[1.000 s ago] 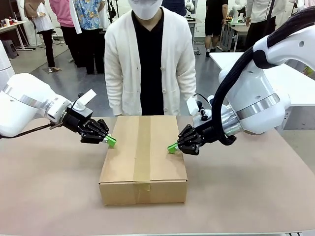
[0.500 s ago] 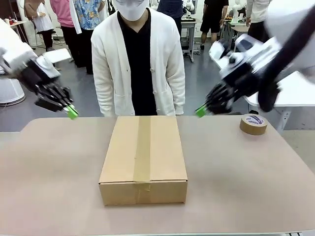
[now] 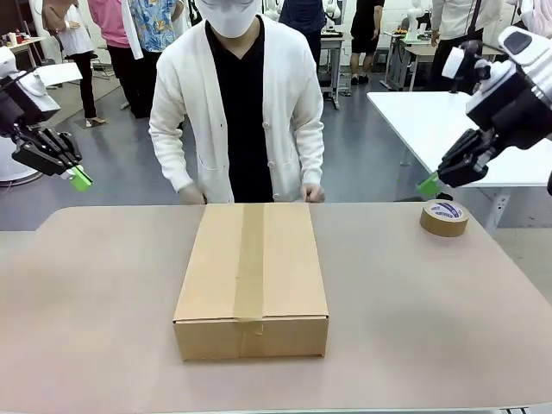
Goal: Wrap the clocks to prevent damage.
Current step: After the human seals the box with tape, release both hands from the side flaps of the Package Box.
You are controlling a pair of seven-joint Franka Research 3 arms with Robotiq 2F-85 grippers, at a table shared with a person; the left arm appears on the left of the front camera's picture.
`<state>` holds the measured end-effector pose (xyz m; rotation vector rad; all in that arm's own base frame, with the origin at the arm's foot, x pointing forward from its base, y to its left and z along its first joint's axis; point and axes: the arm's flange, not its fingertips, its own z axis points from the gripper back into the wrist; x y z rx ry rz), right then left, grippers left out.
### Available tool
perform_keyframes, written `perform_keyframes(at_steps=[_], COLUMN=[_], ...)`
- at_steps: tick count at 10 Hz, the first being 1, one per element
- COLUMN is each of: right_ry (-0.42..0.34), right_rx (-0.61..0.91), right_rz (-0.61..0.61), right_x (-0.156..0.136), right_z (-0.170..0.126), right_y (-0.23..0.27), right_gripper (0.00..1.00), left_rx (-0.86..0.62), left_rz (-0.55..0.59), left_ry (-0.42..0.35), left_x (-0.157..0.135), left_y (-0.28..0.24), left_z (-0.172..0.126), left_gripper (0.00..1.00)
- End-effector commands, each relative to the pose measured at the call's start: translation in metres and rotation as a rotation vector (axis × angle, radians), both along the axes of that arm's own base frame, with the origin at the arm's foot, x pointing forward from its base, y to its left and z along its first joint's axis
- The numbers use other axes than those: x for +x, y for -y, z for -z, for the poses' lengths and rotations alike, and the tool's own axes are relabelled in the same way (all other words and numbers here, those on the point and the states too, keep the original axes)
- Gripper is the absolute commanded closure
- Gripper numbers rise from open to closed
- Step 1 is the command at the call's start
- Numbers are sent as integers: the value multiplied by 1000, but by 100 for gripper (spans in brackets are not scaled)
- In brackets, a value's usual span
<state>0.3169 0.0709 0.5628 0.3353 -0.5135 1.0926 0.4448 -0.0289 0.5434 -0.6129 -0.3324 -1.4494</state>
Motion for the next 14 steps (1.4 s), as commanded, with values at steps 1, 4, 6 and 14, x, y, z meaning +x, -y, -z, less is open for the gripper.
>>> perform_keyframes(at_steps=[1, 4, 6, 14], right_ry=[-37, 0, 0, 7], right_rx=[12, 0, 0, 19], right_rz=[-55, 0, 0, -22], right_x=[13, 0, 0, 0], right_z=[17, 0, 0, 0], right_y=[-4, 0, 0, 1], right_gripper=[99, 99, 99, 99], left_rx=[9, 0, 0, -3], left_rz=[13, 0, 0, 3], left_ry=[36, 0, 0, 1], left_x=[-9, 0, 0, -2], left_y=[-2, 0, 0, -1], left_z=[8, 0, 0, 2], left_gripper=[100, 100, 100, 100])
